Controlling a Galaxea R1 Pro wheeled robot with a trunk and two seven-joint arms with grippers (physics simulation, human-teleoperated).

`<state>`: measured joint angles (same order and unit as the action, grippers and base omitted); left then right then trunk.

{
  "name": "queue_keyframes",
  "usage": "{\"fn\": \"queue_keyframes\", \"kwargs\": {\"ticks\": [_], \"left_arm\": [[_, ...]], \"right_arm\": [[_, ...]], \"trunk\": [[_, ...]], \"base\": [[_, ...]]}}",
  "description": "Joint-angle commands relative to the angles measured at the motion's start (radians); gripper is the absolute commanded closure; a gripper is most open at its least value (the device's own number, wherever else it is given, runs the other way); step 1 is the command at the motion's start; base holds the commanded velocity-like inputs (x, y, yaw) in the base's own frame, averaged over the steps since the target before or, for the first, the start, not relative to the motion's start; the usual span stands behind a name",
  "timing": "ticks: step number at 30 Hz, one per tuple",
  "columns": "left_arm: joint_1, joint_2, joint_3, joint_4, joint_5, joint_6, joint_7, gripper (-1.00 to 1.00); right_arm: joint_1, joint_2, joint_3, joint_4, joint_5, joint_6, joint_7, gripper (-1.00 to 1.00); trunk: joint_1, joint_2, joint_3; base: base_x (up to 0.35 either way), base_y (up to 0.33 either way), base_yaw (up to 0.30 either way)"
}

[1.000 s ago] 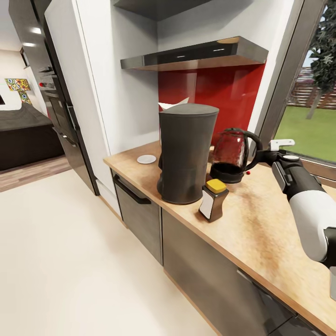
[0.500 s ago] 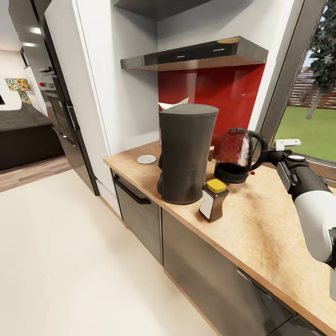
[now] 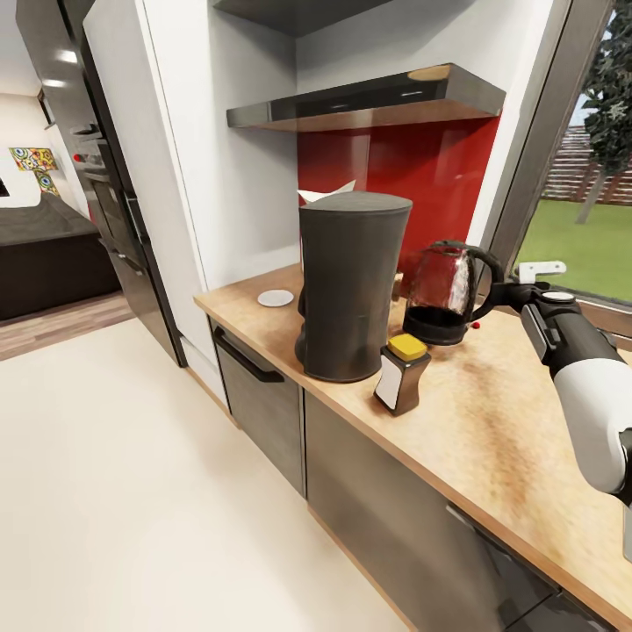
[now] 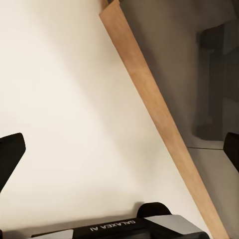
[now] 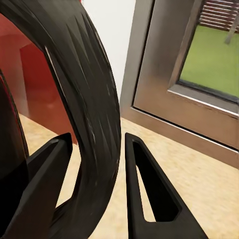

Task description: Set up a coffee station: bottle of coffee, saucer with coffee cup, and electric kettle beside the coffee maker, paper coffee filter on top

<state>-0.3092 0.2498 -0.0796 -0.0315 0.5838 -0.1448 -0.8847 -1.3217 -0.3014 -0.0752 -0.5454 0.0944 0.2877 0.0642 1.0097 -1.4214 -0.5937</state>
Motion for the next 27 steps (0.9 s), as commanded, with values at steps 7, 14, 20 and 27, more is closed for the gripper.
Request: {"fn": "queue_keyframes", "kwargs": {"ticks": [7,14,20,27], "left_arm": [[-0.001,0.000,-0.009,0.000,0.005,-0.007,-0.001,-1.00],[-0.001,0.000,-0.009,-0.001,0.005,-0.007,-0.001,-1.00],[-0.001,0.000,-0.008,-0.001,0.005,-0.007,-0.001,-1.00],[-0.001,0.000,-0.008,-0.001,0.005,-0.007,-0.001,-1.00]], "right_arm": [[-0.001,0.001,-0.006,-0.002,0.011,0.005,0.006,1.00],[-0.001,0.001,-0.006,-0.002,0.011,0.005,0.006,1.00],[-0.001,0.001,-0.006,-0.002,0.011,0.005,0.006,1.00],[-0.001,0.001,-0.006,-0.002,0.011,0.005,0.005,1.00]], "trunk": [[0.011,-0.022,-0.010],[0.023,-0.043,-0.020],[0.031,-0.057,-0.026],[0.046,-0.085,-0.038]], "base": [[0.000,0.000,0.000],[0.000,0.000,0.000],[0.000,0.000,0.000],[0.000,0.000,0.000]]}}
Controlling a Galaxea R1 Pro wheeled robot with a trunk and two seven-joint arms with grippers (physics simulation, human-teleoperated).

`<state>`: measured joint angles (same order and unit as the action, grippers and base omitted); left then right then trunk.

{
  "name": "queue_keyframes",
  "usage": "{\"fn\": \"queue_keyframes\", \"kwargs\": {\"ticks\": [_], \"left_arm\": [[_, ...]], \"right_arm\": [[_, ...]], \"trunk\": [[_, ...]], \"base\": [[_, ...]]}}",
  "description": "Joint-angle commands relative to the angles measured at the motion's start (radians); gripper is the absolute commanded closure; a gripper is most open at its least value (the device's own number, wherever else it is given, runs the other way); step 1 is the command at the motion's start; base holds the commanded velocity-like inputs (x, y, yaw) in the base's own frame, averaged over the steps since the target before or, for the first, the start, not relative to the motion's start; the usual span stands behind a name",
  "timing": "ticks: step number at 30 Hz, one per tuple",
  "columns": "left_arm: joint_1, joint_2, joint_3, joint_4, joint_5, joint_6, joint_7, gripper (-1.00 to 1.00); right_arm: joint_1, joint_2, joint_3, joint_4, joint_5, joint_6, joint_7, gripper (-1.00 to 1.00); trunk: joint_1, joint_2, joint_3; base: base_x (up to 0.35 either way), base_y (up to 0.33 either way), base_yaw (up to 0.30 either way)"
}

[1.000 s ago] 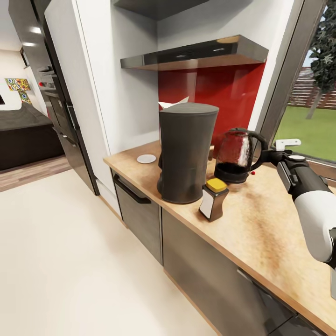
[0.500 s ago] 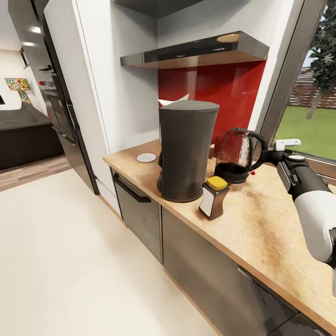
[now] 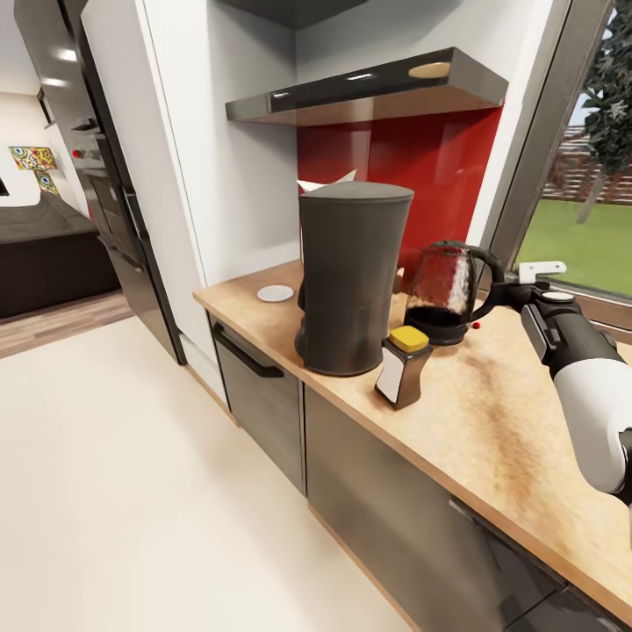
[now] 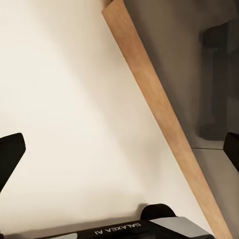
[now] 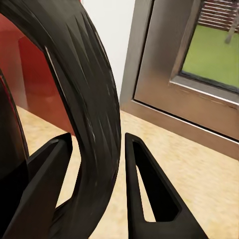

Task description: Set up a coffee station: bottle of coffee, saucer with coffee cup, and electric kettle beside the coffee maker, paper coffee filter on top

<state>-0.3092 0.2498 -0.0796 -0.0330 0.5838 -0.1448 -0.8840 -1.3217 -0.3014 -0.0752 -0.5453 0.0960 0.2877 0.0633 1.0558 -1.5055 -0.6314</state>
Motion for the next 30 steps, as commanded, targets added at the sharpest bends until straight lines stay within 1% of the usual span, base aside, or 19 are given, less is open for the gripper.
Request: {"fn": "queue_keyframes", "kwargs": {"ticks": [1,3,6,27,30], "left_arm": [[-0.001,0.000,-0.008,0.001,0.005,-0.007,-0.002,-1.00],[-0.001,0.000,-0.008,0.001,0.005,-0.007,-0.002,-1.00],[-0.001,0.000,-0.008,0.001,0.005,-0.007,-0.001,-1.00],[-0.001,0.000,-0.008,0.001,0.005,-0.007,-0.001,-1.00],[-0.001,0.000,-0.008,0.001,0.005,-0.007,-0.001,-1.00]], "right_arm": [[-0.001,0.001,-0.006,-0.002,0.010,0.005,0.006,1.00],[-0.001,0.001,-0.006,-0.002,0.010,0.005,0.006,1.00],[-0.001,0.001,-0.006,-0.002,0.010,0.005,0.006,1.00],[-0.001,0.001,-0.006,-0.001,0.010,0.005,0.006,1.00],[-0.001,0.001,-0.006,-0.001,0.010,0.005,0.006,1.00]], "trunk": [[0.000,-0.001,-0.001],[0.000,-0.001,-0.001],[0.011,-0.022,-0.010],[0.011,-0.022,-0.010],[0.023,-0.043,-0.020]], "base": [[0.000,0.000,0.000],[0.000,0.000,0.000],[0.000,0.000,0.000],[0.000,0.000,0.000],[0.000,0.000,0.000]]}}
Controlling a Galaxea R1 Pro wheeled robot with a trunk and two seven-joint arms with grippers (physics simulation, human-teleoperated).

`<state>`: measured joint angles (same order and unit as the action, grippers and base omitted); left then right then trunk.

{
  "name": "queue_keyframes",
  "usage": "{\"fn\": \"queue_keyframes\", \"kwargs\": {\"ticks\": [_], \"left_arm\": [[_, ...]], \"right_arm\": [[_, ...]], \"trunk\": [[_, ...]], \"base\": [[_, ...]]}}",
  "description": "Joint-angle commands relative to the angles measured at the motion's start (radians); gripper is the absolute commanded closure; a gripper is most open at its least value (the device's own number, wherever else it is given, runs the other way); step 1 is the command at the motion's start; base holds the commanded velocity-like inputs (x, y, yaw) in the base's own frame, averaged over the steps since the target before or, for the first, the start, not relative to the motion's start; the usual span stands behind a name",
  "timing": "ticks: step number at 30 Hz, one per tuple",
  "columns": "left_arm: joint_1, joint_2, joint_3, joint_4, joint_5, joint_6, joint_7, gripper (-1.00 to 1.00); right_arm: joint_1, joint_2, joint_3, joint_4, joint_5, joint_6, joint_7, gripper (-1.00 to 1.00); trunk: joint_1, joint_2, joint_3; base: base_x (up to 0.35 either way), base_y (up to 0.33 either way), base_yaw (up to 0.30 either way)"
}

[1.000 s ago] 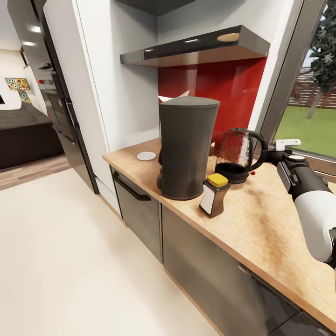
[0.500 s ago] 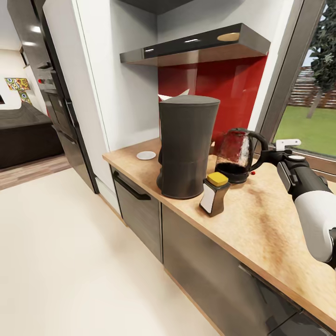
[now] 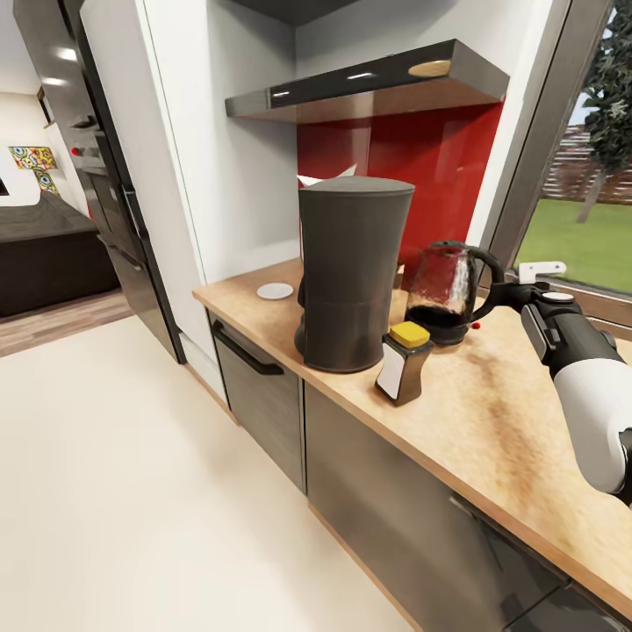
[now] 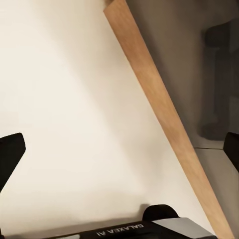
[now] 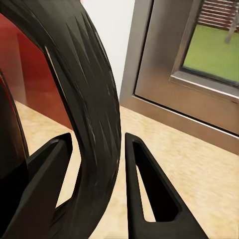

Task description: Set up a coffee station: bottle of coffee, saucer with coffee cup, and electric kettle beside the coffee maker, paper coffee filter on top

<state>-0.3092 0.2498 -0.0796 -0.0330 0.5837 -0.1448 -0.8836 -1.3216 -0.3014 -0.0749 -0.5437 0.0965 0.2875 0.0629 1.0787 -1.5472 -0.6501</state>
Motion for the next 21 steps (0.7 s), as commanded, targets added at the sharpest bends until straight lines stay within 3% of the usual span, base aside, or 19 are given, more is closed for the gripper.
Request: {"fn": "queue_keyframes", "kwargs": {"ticks": [1,7,11,21], "left_arm": [[-0.001,0.000,-0.008,0.001,0.005,-0.007,-0.001,-1.00],[-0.001,0.000,-0.008,0.001,0.005,-0.007,-0.001,-1.00],[-0.001,0.000,-0.008,0.001,0.005,-0.007,-0.001,-1.00],[-0.001,0.000,-0.008,0.001,0.005,-0.007,-0.001,-1.00]], "right_arm": [[-0.001,0.001,-0.006,-0.002,0.010,0.005,0.006,1.00],[-0.001,0.001,-0.006,-0.002,0.010,0.004,0.006,1.00],[-0.001,0.001,-0.006,-0.002,0.010,0.004,0.006,1.00],[-0.001,0.001,-0.006,-0.002,0.011,0.004,0.006,1.00]], "trunk": [[0.004,-0.008,-0.004],[0.004,-0.008,-0.004],[0.019,-0.036,-0.017],[0.031,-0.057,-0.026]], "base": [[0.000,0.000,0.000],[0.000,0.000,0.000],[0.000,0.000,0.000],[0.000,0.000,0.000]]}}
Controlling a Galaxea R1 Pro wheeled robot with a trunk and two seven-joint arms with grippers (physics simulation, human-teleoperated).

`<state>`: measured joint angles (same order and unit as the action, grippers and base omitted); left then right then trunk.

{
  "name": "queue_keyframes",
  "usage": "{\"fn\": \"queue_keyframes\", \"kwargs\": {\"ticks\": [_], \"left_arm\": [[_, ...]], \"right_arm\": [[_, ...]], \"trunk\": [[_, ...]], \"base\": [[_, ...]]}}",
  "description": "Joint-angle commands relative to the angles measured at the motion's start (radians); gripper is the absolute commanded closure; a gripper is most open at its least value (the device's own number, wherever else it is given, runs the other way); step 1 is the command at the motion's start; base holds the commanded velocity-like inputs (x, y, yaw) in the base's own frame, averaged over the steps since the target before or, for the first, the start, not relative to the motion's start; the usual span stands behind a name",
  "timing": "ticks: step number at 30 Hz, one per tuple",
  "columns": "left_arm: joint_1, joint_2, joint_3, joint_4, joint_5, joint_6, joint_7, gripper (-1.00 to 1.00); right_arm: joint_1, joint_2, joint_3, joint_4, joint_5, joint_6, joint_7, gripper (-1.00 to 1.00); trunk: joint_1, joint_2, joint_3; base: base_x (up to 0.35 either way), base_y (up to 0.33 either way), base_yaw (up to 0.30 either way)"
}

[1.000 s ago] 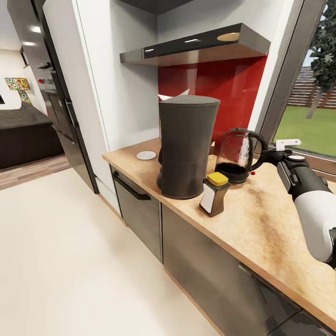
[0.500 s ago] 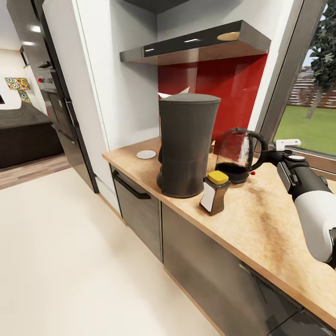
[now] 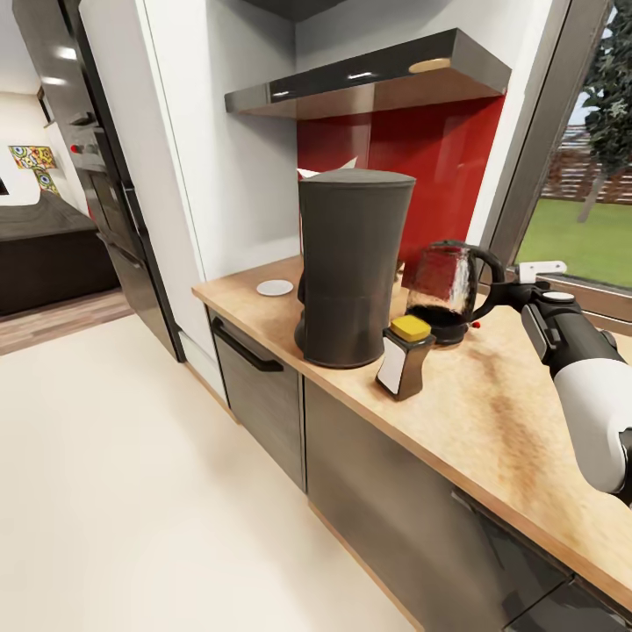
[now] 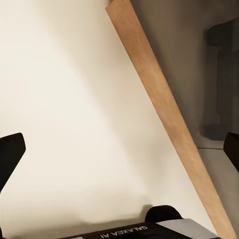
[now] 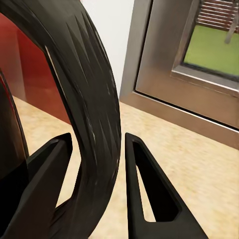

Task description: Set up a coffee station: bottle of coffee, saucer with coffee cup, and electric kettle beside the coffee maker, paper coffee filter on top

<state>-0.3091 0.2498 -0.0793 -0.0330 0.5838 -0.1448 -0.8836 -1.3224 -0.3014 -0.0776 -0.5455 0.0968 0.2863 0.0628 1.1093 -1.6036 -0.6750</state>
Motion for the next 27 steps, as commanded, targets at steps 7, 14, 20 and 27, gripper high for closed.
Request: {"fn": "queue_keyframes", "kwargs": {"ticks": [7,14,20,27], "left_arm": [[-0.001,0.000,-0.009,0.001,0.005,-0.007,-0.002,-1.00],[-0.001,0.000,-0.009,0.001,0.005,-0.007,-0.002,-1.00],[-0.001,0.000,-0.008,0.001,0.005,-0.007,-0.002,-1.00],[-0.001,0.000,-0.008,0.001,0.005,-0.007,-0.002,-1.00]], "right_arm": [[0.000,0.001,-0.004,-0.001,0.011,0.005,0.006,1.00],[0.000,0.001,-0.004,-0.001,0.011,0.005,0.006,1.00],[0.000,0.001,-0.004,-0.001,0.011,0.005,0.006,1.00],[0.000,0.001,-0.004,-0.001,0.011,0.005,0.006,1.00]], "trunk": [[0.008,-0.014,-0.007],[0.012,-0.021,-0.010],[0.012,-0.021,-0.010],[0.012,-0.021,-0.010]], "base": [[0.000,0.000,0.000],[0.000,0.000,0.000],[0.000,0.000,0.000],[0.000,0.000,0.000]]}}
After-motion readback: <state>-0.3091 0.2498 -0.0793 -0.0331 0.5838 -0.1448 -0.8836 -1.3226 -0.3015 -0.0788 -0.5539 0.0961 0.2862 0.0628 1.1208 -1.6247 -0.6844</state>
